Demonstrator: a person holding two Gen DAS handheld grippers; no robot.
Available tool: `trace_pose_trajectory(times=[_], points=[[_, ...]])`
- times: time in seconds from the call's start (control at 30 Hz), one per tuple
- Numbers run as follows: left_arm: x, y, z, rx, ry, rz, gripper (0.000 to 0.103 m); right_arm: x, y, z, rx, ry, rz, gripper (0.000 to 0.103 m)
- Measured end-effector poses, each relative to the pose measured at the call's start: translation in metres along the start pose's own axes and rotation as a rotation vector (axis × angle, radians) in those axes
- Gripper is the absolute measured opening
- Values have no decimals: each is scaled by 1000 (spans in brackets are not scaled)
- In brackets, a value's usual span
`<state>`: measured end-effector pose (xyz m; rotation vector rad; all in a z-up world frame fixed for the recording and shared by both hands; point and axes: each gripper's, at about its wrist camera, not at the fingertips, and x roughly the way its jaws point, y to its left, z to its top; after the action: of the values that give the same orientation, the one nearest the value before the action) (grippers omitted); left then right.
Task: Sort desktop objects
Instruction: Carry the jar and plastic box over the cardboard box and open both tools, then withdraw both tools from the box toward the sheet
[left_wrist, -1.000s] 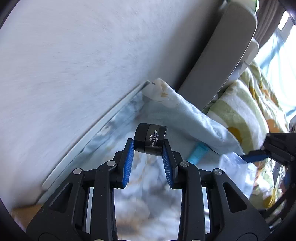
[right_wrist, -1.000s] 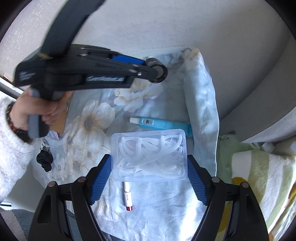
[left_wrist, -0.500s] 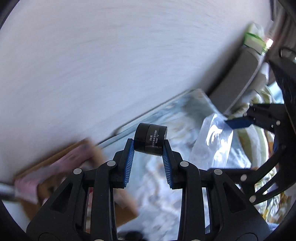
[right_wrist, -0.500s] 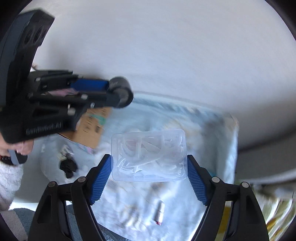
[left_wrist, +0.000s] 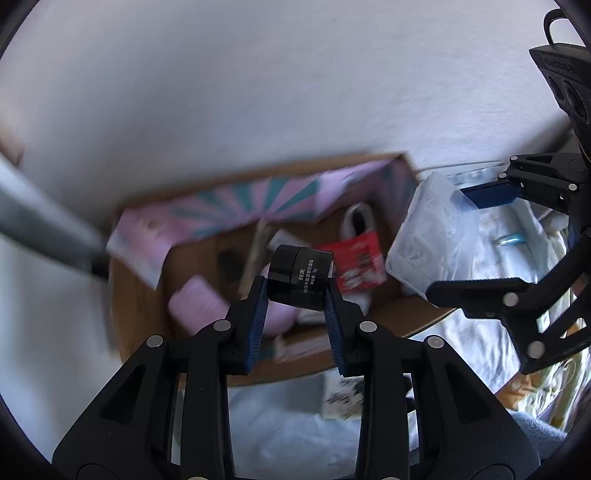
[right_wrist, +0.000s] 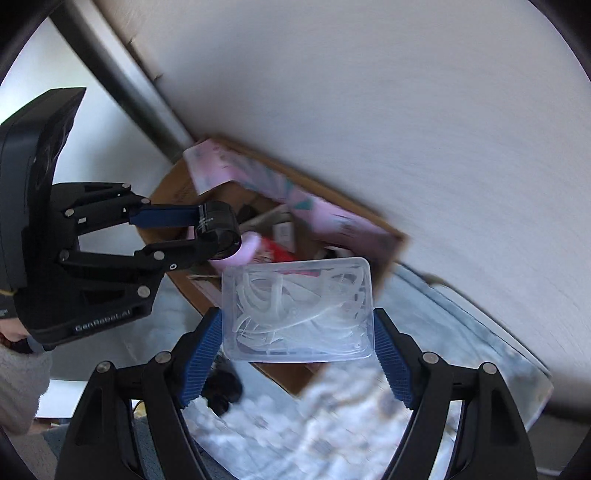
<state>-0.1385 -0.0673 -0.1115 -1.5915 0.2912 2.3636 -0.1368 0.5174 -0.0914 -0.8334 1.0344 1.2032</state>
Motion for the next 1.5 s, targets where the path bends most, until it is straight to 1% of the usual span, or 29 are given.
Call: trace_pose_trajectory(times=[0.03, 0.1, 0.17, 0.3, 0.33, 0.4, 0.43, 0.47, 0.5, 0.53, 0.57, 0.6, 0.63, 0.73, 0.77, 0.83, 0.97, 1.07, 1.2, 1.27, 1.37, 1.4, 1.5], points=[[3, 8, -4, -14, 7, 2, 27, 12, 6, 5, -13, 17, 0, 76], [17, 1, -16, -41, 24, 15, 27, 29, 15, 9, -23, 48, -8, 76], [23, 10, -21, -63, 34, 19, 27, 45, 22, 10, -22, 71, 1, 76], [28, 30, -26, -106, 42, 8, 27, 61, 29, 16, -20, 100, -11, 76], [29, 33, -27, -113, 45, 5, 27, 64, 30, 17, 26, 98, -22, 76], [29, 37, -26, -119, 40, -12, 30, 68, 31, 23, 31, 96, -25, 77], [28, 38, -24, -123, 42, -27, 46, 70, 31, 26, 32, 95, -23, 77], [26, 39, -23, -127, 50, -42, 73, 71, 33, 29, 35, 96, -23, 78], [24, 40, -22, -128, 56, -36, 82, 74, 34, 31, 43, 110, -30, 87], [20, 38, -22, -124, 51, -1, 89, 75, 34, 32, 46, 124, -44, 92], [15, 37, -22, -114, 31, 34, 95, 74, 35, 34, 42, 114, -60, 101], [9, 36, -24, -115, 14, 45, 99, 71, 36, 34, 43, 93, -65, 103], [5, 38, -26, -129, 3, 47, 103, 65, 35, 34, 46, 53, -60, 103], [-7, 46, -29, -189, -27, 6, 103, 53, 30, 30, 78, 16, -39, 103], [-10, 48, -31, -204, -31, -4, 103, 48, 28, 28, 88, 0, -52, 103], [-13, 48, -33, -206, -33, 4, 103, 41, 25, 24, 102, -20, -87, 103], [-29, 36, -37, -137, -56, 65, 103, 24, 16, 13, 144, -43, -104, 103], [-47, 22, -44, -104, -58, 96, 103, 11, 10, 2, 163, -50, -106, 103], [-84, 4, -61, -41, -114, 114, 103, -30, 2, -25, 161, -24, -134, 103], [-93, 0, -66, -30, -115, 94, 103, -61, -7, -47, 180, -30, -195, 103], [-95, -3, -71, -40, -97, 21, 103, -87, -22, -71, 271, -24, -279, 103], [-93, -4, -73, -42, -86, 7, 103, -94, -25, -82, 309, -21, -294, 103], [-86, -15, -83, -30, -61, -9, 103, -104, -26, -104, 366, -35, -315, 103]])
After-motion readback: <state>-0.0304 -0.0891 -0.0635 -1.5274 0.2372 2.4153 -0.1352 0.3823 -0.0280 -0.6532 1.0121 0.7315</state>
